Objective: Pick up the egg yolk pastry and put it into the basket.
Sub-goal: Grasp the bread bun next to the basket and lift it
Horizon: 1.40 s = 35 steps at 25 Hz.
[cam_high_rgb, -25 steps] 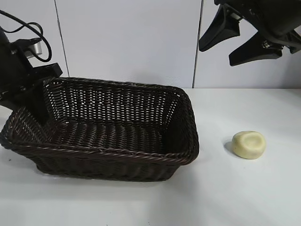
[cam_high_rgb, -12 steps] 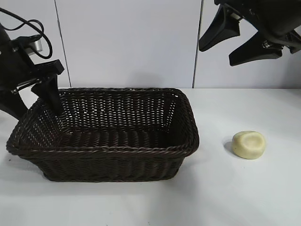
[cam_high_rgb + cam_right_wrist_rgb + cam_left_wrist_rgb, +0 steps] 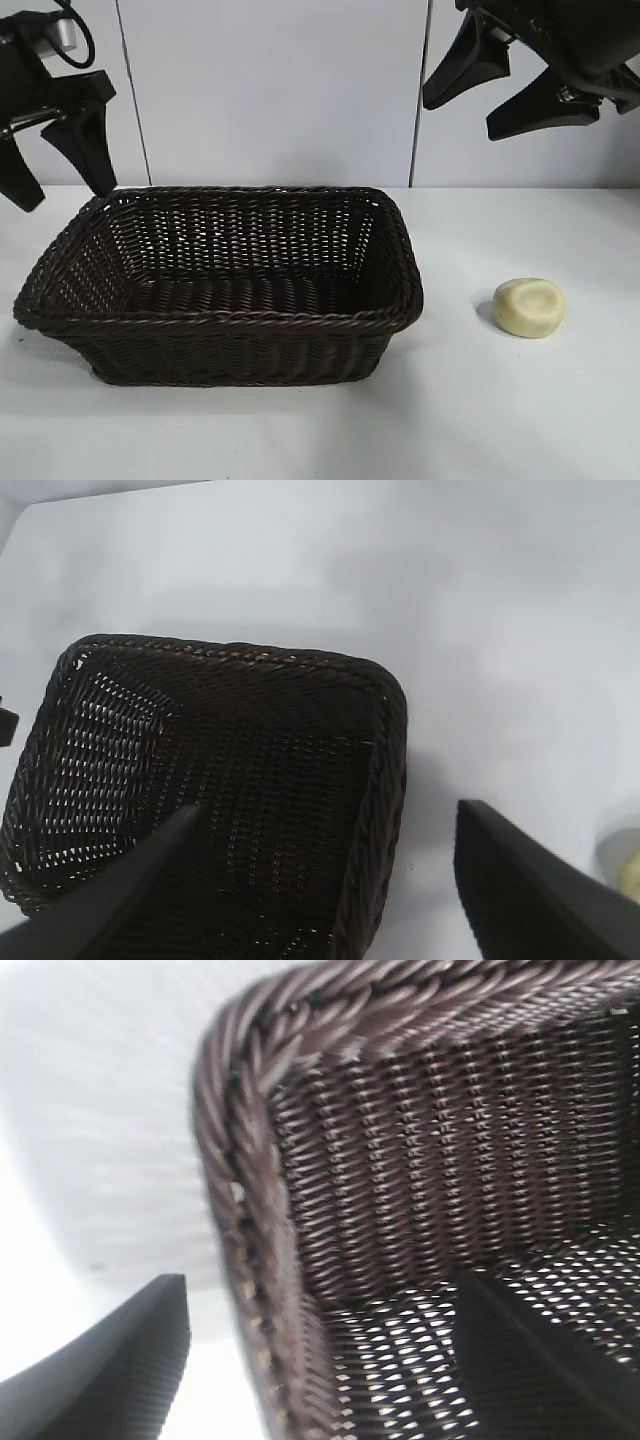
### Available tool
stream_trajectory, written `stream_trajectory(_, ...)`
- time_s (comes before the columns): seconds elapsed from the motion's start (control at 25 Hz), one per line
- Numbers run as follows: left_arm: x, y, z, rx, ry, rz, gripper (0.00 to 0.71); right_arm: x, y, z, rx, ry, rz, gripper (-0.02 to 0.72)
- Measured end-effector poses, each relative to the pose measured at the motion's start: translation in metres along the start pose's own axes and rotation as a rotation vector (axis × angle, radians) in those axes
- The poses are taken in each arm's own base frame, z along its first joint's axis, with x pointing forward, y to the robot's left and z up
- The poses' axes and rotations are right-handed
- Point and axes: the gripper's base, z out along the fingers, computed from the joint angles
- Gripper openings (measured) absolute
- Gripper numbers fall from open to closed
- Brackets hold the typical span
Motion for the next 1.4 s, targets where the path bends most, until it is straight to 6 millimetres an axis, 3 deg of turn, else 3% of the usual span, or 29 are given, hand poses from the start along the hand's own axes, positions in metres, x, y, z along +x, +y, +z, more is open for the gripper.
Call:
stream_trajectory(0.32, 0.009, 0.027, -0.004, -0.020, 0.061, -0.078, 0.535, 0.000, 0.000, 0.000, -0.001, 0.002, 0.000, 0.496)
stream_trajectory(0.8, 0.036, 0.024, -0.074, -0.073, -0.061, -0.068, 0.535, 0.002, 0.001, 0.000, -0.013, 0.024, 0.000, 0.496)
stream_trajectory(1.08, 0.096, 0.014, -0.110, -0.079, -0.136, -0.089, 0.535, 0.004, 0.002, 0.000, -0.022, 0.042, -0.001, 0.496)
stream_trajectory(1.4, 0.198, 0.000, -0.114, -0.082, -0.183, -0.092, 0.535, 0.005, 0.002, 0.000, -0.026, 0.051, -0.001, 0.496)
